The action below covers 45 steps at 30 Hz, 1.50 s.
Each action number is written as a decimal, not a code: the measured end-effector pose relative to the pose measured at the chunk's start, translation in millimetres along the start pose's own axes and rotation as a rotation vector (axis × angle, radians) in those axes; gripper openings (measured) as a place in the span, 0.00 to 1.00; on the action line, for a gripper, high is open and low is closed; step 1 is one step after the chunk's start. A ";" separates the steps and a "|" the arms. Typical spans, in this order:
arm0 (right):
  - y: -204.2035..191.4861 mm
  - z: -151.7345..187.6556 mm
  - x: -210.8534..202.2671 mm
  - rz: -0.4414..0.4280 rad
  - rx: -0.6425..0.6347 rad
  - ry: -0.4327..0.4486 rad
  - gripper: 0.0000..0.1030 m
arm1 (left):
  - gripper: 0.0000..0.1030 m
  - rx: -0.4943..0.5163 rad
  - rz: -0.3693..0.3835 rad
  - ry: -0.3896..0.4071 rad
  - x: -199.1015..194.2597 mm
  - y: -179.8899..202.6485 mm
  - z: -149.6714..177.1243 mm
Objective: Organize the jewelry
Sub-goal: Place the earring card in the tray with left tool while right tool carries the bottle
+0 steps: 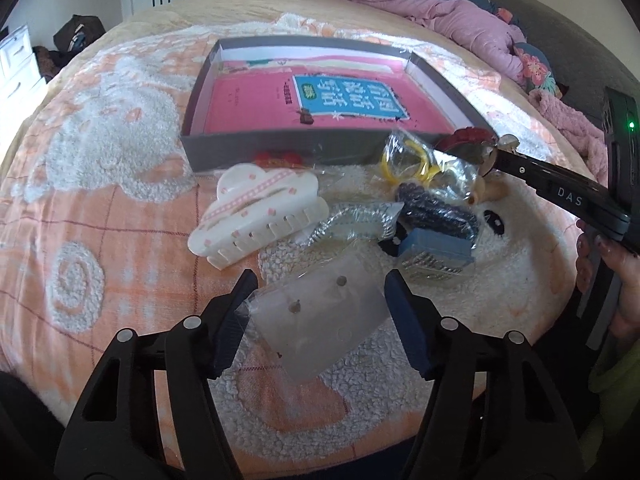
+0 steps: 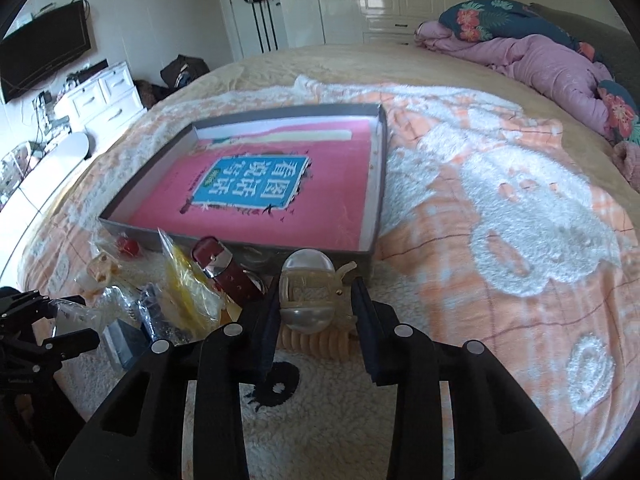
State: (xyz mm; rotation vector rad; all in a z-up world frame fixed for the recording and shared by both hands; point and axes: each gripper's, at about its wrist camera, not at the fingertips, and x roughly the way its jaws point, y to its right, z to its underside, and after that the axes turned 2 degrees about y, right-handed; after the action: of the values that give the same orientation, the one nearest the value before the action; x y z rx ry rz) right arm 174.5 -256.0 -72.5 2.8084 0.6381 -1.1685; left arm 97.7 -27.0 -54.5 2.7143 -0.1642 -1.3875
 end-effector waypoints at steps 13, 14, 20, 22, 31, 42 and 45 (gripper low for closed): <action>20.3 -26.8 -34.6 -0.014 0.058 0.121 0.32 | 0.55 -0.006 0.006 0.104 -30.9 -14.4 -50.6; 19.7 -28.7 -35.3 -0.017 0.058 0.125 0.32 | 0.55 -0.006 0.002 0.111 -30.4 -16.4 -56.2; 15.4 -43.7 -33.6 -0.028 0.047 0.144 0.32 | 0.55 -0.020 -0.016 0.144 -23.6 -27.3 -86.6; 13.8 -48.8 -31.0 -0.034 0.039 0.146 0.32 | 0.55 -0.028 -0.017 0.148 -18.6 -32.5 -94.8; 5.5 -64.1 -9.9 -0.041 0.022 0.125 0.32 | 0.55 -0.053 -0.022 0.138 11.4 -46.2 -119.9; -7.7 -75.2 22.9 -0.052 0.004 0.062 0.32 | 0.55 -0.040 -0.006 0.105 47.4 -47.8 -125.9; -9.0 -75.3 34.3 -0.049 0.007 0.026 0.32 | 0.55 -0.029 0.000 0.092 55.3 -45.4 -125.1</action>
State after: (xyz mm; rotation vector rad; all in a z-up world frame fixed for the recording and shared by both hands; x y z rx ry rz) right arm 243.4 -221.5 -40.9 2.8343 0.7104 -1.1453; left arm 233.9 14.2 -31.6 2.7468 -0.1368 -1.2519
